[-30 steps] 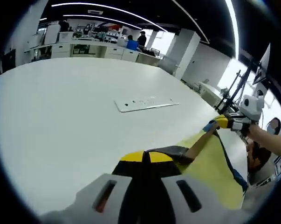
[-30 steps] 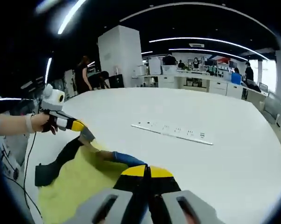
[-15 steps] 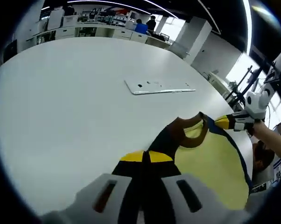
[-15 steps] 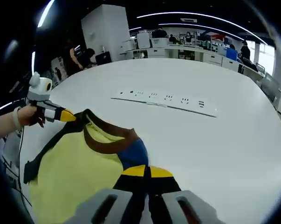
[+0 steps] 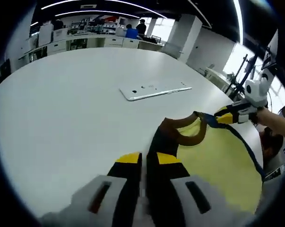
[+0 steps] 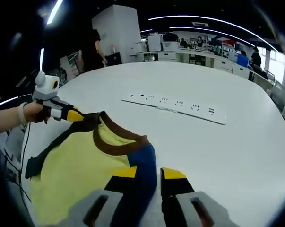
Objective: Fold the garment on the visible template until the final outline fits inside the template.
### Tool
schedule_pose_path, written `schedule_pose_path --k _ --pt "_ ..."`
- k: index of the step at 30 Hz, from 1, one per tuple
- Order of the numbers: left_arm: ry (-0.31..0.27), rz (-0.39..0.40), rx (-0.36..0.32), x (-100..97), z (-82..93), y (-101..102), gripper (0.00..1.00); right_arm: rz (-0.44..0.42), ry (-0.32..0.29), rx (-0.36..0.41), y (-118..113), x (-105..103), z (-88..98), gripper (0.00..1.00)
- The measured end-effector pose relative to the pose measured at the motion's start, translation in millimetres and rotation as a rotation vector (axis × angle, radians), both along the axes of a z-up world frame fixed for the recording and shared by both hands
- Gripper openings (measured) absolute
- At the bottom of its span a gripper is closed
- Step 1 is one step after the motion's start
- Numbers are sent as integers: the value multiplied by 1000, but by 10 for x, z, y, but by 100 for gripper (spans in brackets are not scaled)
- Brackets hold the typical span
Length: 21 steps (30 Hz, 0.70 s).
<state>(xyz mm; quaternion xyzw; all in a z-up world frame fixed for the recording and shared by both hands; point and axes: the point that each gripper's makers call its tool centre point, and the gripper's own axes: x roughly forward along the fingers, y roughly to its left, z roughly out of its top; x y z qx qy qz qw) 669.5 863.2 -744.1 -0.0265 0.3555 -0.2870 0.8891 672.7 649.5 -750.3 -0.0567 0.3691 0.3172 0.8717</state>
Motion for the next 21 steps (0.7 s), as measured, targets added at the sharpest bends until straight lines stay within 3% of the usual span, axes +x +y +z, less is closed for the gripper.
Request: schedule_pose_path --k 2,7,11,14,17,21 --pt "-20 -13 23 59 17 52 43 10 10 16 11 -50 22 36" --pt "-36 -67 -32 35 166 24 59 39 15 48 47 -168 66 69" --pt "-40 -102 -33 -27 214 18 76 100 15 44 103 -293 77 84" --pt "-44 -113 -57 -98 290 24 83 115 -14 18 106 -325 112 99" --pt "-49 -124 -65 -157 344 29 89 107 -16 34 102 -345 178 100" --pt "-58 -143 -68 -297 445 60 90 99 -27 24 76 -381 237 100"
